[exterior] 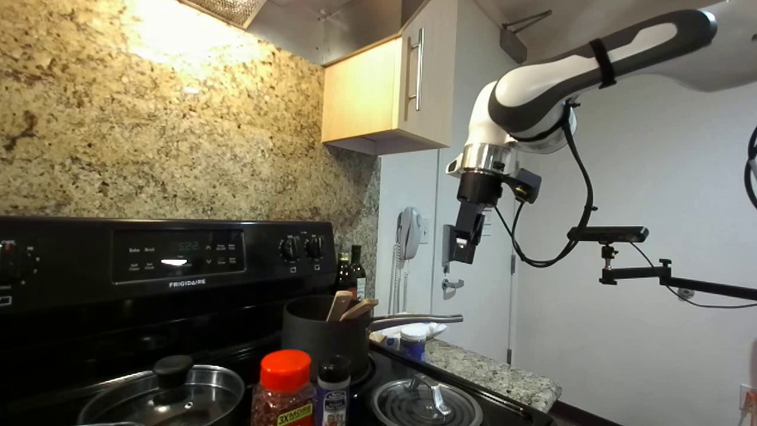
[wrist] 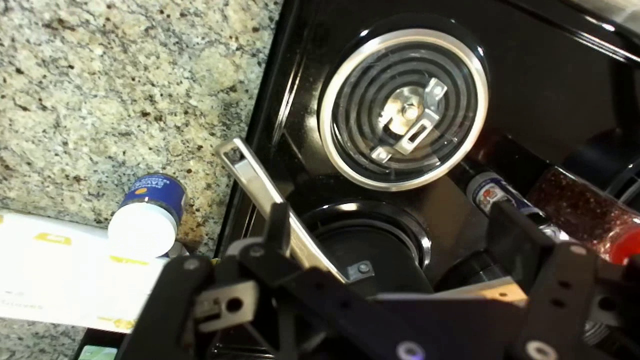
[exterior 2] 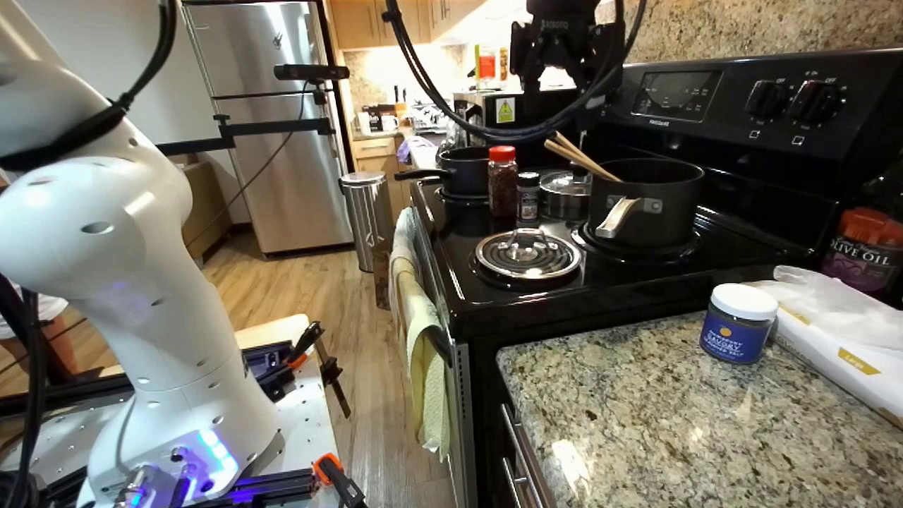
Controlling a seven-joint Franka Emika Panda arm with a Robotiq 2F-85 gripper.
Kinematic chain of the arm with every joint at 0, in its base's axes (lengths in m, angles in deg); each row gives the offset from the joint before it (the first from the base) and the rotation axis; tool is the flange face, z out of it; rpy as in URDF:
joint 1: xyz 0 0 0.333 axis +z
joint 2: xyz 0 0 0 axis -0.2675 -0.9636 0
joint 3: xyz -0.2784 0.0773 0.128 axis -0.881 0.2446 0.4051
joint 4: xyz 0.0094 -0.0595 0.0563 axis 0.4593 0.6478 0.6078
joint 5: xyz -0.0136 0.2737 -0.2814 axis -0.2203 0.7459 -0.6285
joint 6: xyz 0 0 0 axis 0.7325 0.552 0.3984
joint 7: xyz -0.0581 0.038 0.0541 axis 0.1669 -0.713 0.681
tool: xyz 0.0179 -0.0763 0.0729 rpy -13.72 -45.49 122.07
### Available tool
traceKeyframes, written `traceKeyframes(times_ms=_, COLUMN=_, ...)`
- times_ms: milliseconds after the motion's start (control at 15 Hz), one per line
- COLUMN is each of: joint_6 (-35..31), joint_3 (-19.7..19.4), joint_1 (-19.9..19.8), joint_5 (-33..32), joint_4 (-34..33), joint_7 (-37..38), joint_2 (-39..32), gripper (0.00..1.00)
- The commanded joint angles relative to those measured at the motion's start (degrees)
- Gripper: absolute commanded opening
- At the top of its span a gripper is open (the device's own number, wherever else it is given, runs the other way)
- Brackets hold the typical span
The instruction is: Remove one wooden spatula from the black pot
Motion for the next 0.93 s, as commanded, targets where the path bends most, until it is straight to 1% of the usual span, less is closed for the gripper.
traceKeyframes(times_ms=0, joint_6=3.5, joint_3=5.3, joint_1=-1.1, joint_5=0.0, joint_4=-6.4, joint_7=13.9, joint_2=-5.0, gripper=1.0)
traceKeyframes(times_ms=133, joint_6=4.7, joint_3=7.8, joint_1=-0.9, joint_5=-0.2, joint_4=-9.7, joint_7=21.6, joint_2=-8.1, gripper=1.0)
traceKeyframes(times_ms=400, joint_6=6.5, joint_3=11.3, joint_1=-0.2, joint_5=0.3, joint_4=-16.8, joint_7=34.1, joint_2=-15.6, gripper=1.0)
traceKeyframes(times_ms=667, joint_6=8.7, joint_3=12.6, joint_1=0.3, joint_5=0.6, joint_4=-24.3, joint_7=42.7, joint_2=-23.3, gripper=1.0)
traceKeyframes(times_ms=867, joint_6=10.8, joint_3=12.5, joint_1=1.0, joint_5=1.3, joint_4=-29.4, joint_7=47.8, joint_2=-28.2, gripper=1.0)
